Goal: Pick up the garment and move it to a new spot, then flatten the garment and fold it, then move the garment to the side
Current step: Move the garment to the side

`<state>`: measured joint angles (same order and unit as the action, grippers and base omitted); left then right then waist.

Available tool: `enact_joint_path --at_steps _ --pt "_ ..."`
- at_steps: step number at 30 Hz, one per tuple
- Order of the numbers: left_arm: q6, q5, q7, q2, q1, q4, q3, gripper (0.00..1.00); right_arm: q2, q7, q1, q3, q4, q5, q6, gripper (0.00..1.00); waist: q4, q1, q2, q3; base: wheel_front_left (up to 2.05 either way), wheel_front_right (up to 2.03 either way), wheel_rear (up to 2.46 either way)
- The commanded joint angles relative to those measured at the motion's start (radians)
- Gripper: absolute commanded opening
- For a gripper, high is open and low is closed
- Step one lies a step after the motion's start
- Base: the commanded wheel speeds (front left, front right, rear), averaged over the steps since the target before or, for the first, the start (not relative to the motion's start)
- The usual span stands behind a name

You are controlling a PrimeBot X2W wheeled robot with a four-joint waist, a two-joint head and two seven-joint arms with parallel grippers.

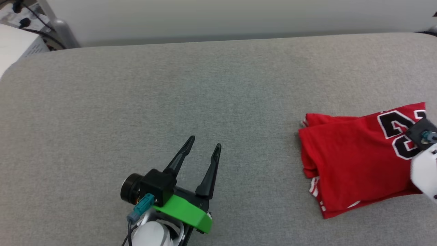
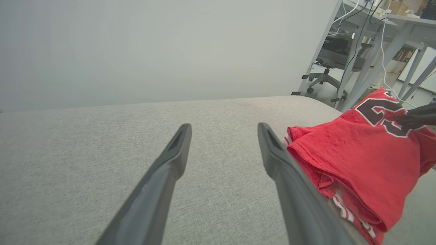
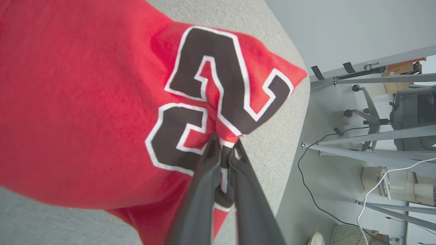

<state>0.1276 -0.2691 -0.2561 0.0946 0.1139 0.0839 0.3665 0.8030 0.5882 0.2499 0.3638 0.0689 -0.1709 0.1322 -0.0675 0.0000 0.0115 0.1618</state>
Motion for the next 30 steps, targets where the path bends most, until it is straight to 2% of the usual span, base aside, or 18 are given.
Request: enact_joint_path --at_steps 1,3,7,13,23,30 --pt "0.003 0.013 -0.006 -0.002 0.037 -0.012 0.011 1.0 0.04 -0.025 0.032 -0.005 -0.028 -0.015 -0.002 0.0 -0.105 0.0 -0.0115 0.094 0.0 0.0 0.0" --pt "0.003 0.02 -0.006 0.004 0.062 -0.019 0.03 1.0 0.077 -0.06 0.055 -0.013 -0.067 -0.025 -0.002 0.0 -0.126 0.0 -0.0115 0.13 0.0 0.0 0.0" --pt "0.003 0.017 -0.006 0.017 0.113 -0.031 0.059 1.0 0.109 -0.133 0.102 -0.052 -0.161 -0.022 -0.002 0.0 -0.151 0.0 -0.0115 0.205 0.0 0.0 0.0" --pt "0.003 0.027 -0.006 0.056 0.19 -0.053 0.092 1.0 0.136 -0.25 0.151 -0.14 -0.363 0.014 -0.002 0.0 -0.141 0.0 -0.0115 0.313 0.0 0.0 0.0" --pt "0.003 0.052 -0.006 0.106 0.246 -0.145 0.08 1.0 0.094 -0.401 0.212 -0.417 -0.626 0.174 -0.002 0.0 -0.098 0.0 -0.0115 0.453 0.0 0.0 0.0" --pt "0.003 0.066 -0.006 0.127 0.259 -0.185 0.079 1.0 0.016 -0.478 0.275 -0.546 -0.701 0.295 -0.002 0.0 -0.079 0.0 -0.0115 0.498 0.0 0.0 0.0"
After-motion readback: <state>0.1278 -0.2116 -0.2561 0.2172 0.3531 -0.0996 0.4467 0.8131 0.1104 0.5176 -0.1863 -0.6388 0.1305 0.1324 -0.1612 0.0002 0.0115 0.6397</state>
